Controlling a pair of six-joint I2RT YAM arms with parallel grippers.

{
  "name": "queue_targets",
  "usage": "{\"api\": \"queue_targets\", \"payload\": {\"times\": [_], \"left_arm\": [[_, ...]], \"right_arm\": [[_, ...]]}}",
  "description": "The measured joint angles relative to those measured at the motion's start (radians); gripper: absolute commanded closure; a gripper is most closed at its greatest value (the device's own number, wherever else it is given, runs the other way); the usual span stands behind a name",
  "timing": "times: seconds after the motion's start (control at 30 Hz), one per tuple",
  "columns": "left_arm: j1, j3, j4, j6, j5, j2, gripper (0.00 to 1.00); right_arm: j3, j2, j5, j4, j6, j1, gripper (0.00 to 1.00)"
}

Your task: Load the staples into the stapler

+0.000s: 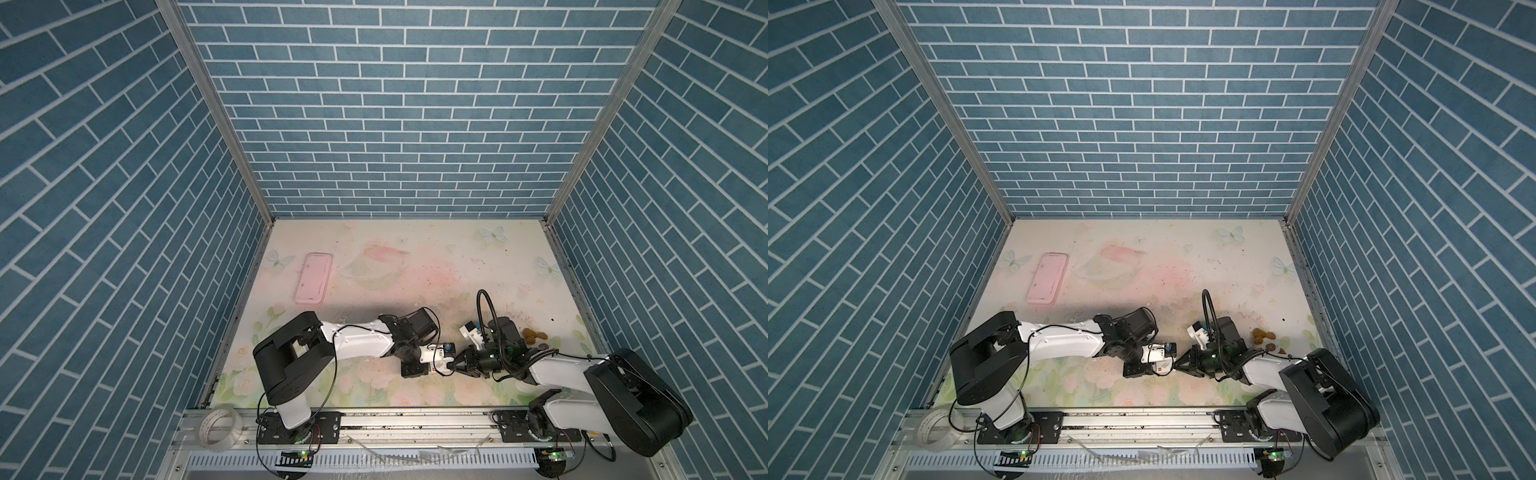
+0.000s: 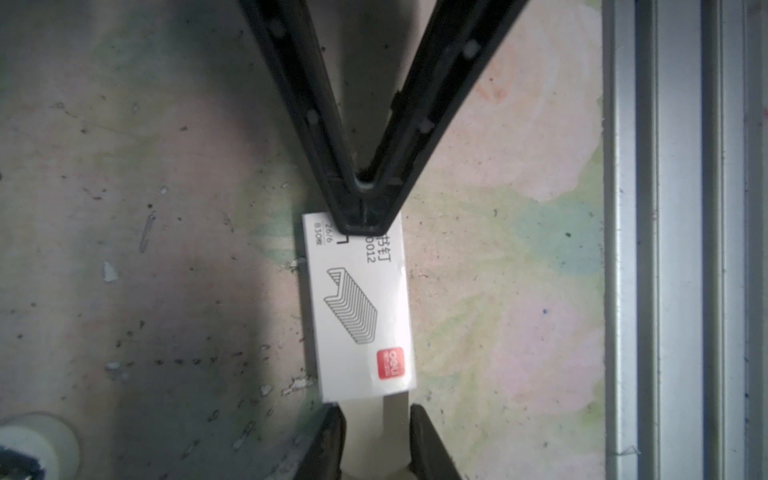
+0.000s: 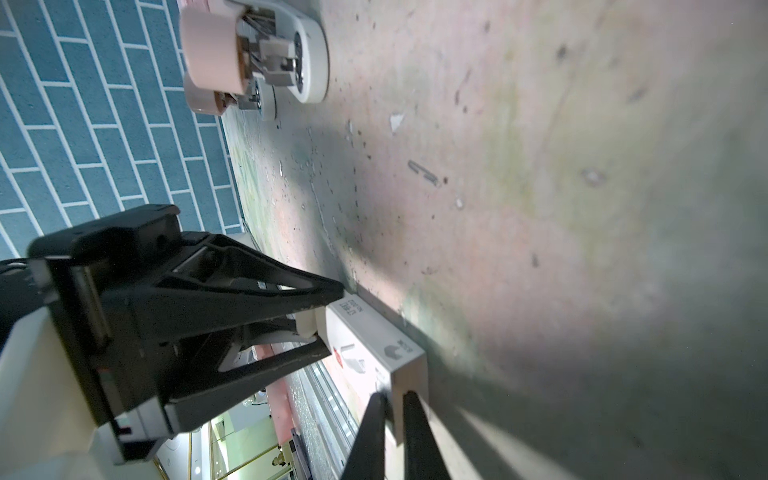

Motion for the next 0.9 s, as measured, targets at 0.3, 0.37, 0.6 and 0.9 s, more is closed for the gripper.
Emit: {"api": "queue_targets", "payload": {"times": [0.3, 0.37, 0.6, 0.9], "left_arm": [[0.0, -0.002, 0.004, -0.007, 0.001, 0.0, 0.73], [0.0, -0.003, 0.005, -0.008, 0.001, -0.001, 0.73], [0.0, -0.013, 0.023, -0.007, 0.001, -0.005, 0.73], [0.0, -0.02, 0.033, -0.007, 0.0, -0.008, 0.73]], "right_arm": [[0.0, 0.008, -0.003, 0.018, 0.003, -0.001, 0.96], [0.0, 0.006, -0.004, 0.018, 0.003, -0.001, 0.97], [-0.025, -0.038, 0.008, 0.014, 0.003, -0.008, 1.0], [-0.055, -0.135, 0.019, -0.055, 0.0, -0.067, 1.0]]}}
